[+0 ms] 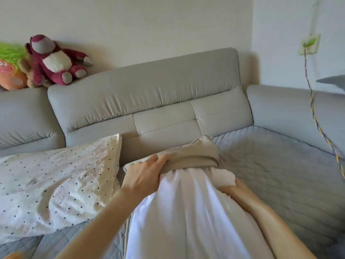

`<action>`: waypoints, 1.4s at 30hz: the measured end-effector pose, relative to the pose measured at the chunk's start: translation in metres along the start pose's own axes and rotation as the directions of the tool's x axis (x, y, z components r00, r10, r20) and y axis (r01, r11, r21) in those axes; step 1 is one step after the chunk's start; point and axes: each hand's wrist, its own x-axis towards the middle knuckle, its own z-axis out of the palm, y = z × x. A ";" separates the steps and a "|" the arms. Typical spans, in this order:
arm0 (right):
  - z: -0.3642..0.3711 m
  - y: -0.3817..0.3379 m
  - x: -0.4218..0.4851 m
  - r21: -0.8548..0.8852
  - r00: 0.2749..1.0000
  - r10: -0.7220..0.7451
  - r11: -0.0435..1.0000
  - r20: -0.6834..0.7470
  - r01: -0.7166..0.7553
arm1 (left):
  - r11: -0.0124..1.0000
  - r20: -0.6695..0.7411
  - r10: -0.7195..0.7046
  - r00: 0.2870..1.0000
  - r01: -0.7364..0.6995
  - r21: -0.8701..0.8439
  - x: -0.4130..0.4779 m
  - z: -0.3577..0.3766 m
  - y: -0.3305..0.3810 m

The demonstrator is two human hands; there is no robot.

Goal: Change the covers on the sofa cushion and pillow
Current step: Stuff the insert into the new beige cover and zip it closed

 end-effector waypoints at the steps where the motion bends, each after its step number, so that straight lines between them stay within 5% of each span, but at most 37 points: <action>1: 0.001 0.003 -0.009 0.067 0.999 -0.045 0.997 -0.007 0.045 | 0.997 0.021 0.038 0.999 -0.040 0.071 0.012 -0.003 0.004; 9: 0.045 0.001 -0.007 0.172 0.946 -0.322 0.933 0.015 0.315 | 0.909 0.355 0.175 0.919 -0.289 0.299 0.109 0.006 0.087; 12: 0.052 0.005 -0.004 -0.095 0.924 -0.383 0.919 0.009 0.382 | 0.868 0.428 0.184 0.885 -0.351 0.352 0.119 0.003 0.094; 15: 0.074 0.004 -0.015 -0.440 0.832 -0.555 0.749 -0.009 0.495 | 0.783 0.413 0.267 0.871 -0.446 0.434 0.125 -0.007 0.108; 17: 0.089 0.011 -0.006 -0.616 0.706 -0.698 0.609 -0.116 0.501 | 0.777 0.407 0.349 0.844 -0.503 0.378 0.117 -0.009 0.128; 20: 0.085 0.020 0.032 -0.695 0.664 -0.735 0.551 -0.142 0.462 | 0.815 0.306 0.462 0.833 -0.534 0.223 0.085 0.009 0.152; 21: 0.079 0.021 0.038 -0.743 0.644 -0.748 0.521 -0.160 0.420 | 0.852 0.223 0.442 0.869 -0.485 0.199 0.077 0.015 0.147; 25: 0.055 0.019 0.052 -0.736 0.847 -0.514 0.624 -0.134 0.262 | 0.955 0.020 0.215 0.976 -0.214 0.204 0.059 0.047 0.061; 28: 0.053 0.023 0.057 -0.759 0.855 -0.492 0.618 -0.167 0.207 | 0.994 0.021 -0.104 0.994 0.103 0.046 0.010 0.045 -0.008; 32: 0.059 0.015 0.059 -0.758 0.876 -0.438 0.637 -0.202 0.144 | 0.875 0.130 -0.413 0.902 0.432 -0.220 -0.078 0.057 -0.037; 37: 0.054 0.003 0.049 -0.505 0.914 -0.328 0.846 -0.238 0.172 | 0.383 0.289 -0.730 0.620 0.721 -0.578 -0.101 0.093 -0.009; 42: 0.022 -0.009 0.040 -0.314 0.990 -0.120 0.940 0.072 0.136 | 0.341 0.281 -0.780 0.560 0.756 -0.559 -0.105 0.092 0.014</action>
